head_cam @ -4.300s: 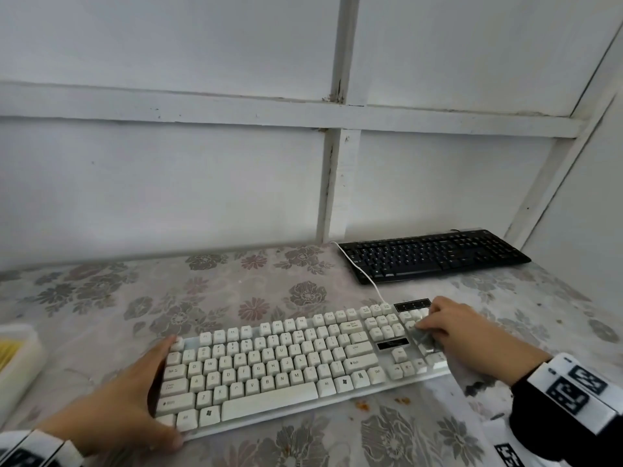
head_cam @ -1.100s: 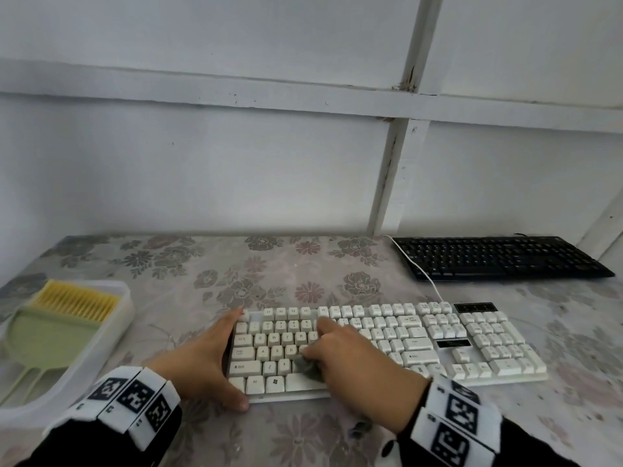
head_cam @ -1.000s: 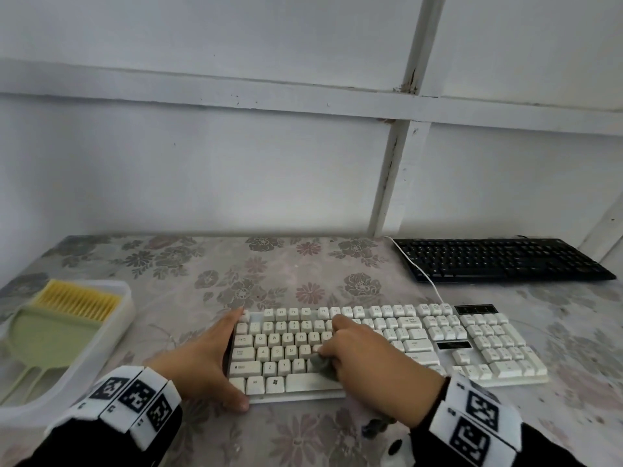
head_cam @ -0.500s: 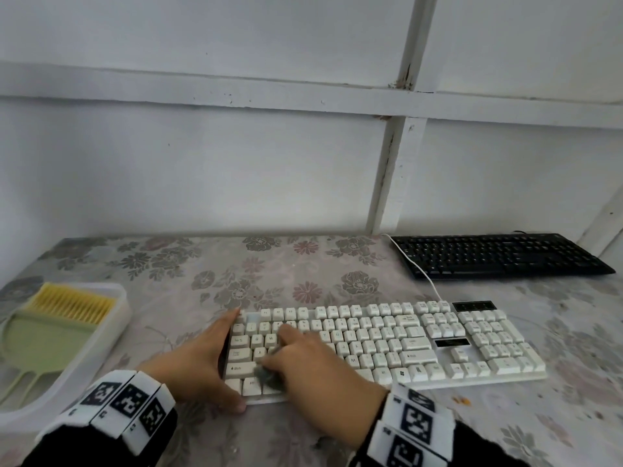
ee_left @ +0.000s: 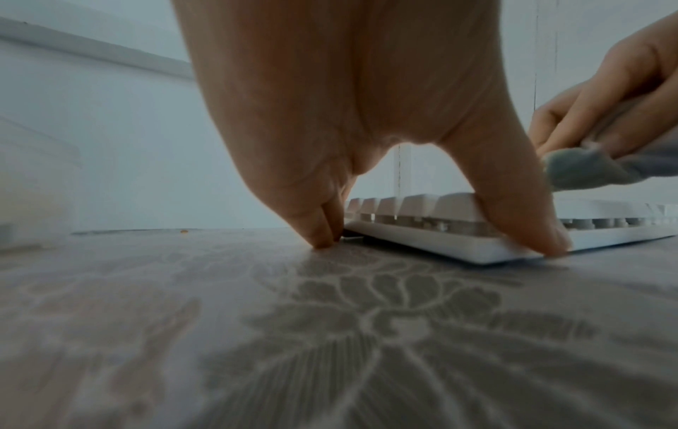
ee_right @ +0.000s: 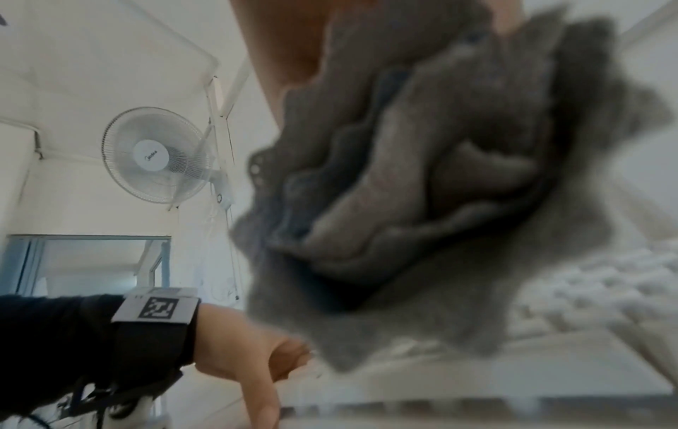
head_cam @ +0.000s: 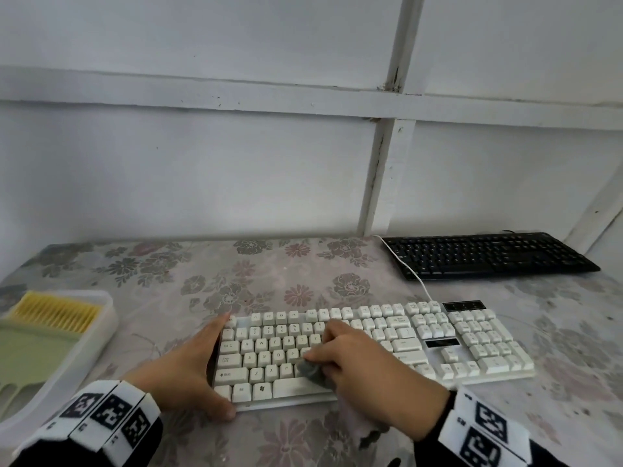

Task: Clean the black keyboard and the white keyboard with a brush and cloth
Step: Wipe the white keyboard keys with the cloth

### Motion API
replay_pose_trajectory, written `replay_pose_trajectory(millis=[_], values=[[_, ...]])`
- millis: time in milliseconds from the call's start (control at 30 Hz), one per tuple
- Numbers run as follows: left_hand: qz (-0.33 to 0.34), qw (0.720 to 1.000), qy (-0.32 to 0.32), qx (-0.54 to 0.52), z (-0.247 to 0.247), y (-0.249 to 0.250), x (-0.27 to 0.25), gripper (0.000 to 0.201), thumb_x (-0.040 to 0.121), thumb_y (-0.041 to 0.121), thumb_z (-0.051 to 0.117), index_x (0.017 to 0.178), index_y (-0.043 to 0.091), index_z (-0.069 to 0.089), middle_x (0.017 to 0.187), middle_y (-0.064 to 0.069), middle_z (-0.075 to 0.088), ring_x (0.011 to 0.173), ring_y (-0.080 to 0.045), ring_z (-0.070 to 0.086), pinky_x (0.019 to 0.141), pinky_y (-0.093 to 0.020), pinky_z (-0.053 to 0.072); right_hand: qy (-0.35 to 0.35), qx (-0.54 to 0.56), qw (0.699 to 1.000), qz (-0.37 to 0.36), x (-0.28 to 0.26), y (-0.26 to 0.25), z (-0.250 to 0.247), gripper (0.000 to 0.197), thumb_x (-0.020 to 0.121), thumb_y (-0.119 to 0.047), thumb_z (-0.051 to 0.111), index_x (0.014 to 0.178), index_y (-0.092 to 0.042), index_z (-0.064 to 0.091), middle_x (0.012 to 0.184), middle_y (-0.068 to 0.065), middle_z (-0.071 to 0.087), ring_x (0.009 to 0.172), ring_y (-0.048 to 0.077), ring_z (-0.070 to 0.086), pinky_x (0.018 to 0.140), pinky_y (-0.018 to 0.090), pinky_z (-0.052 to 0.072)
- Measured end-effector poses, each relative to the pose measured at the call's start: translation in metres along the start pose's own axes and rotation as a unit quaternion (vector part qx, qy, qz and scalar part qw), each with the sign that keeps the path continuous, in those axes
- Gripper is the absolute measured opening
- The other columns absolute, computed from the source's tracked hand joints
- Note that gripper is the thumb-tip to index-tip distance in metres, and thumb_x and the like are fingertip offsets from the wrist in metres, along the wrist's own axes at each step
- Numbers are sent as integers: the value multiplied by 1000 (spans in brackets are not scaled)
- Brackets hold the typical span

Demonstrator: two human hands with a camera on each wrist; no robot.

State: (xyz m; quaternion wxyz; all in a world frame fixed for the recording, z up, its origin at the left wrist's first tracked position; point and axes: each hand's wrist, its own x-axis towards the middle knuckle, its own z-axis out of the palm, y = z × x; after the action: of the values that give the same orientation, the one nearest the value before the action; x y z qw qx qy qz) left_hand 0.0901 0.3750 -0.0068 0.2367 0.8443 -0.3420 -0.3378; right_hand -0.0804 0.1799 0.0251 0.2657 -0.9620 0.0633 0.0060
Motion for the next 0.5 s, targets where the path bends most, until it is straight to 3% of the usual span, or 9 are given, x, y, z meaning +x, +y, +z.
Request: replay_pose_trajectory(millis=[200,367,500], values=[[-10,1000,-3,22,1,2,0,142,44,47,87,144,35,-14,153,12,11,136,-6,19,116,-31,15,31,-78,996,16,-14,29,3,24,97,-30,47,103,-23,69,93,-7,39,90,20,46,81,28,41],[-11,1000,1,29,1,5,-1,141,47,46,87,144,33,-15,153,12,8,137,-6,17,116,-28,15,41,-79,995,46,-25,48,-7,21,96,-30,49,100,-25,69,87,-11,37,87,16,47,74,25,38],[-12,999,7,37,1,4,-1,143,44,49,87,144,34,-15,153,12,9,137,-7,18,115,-28,16,55,-68,993,83,-36,59,-21,25,94,-36,52,94,-21,72,85,-10,41,82,11,50,81,30,47]])
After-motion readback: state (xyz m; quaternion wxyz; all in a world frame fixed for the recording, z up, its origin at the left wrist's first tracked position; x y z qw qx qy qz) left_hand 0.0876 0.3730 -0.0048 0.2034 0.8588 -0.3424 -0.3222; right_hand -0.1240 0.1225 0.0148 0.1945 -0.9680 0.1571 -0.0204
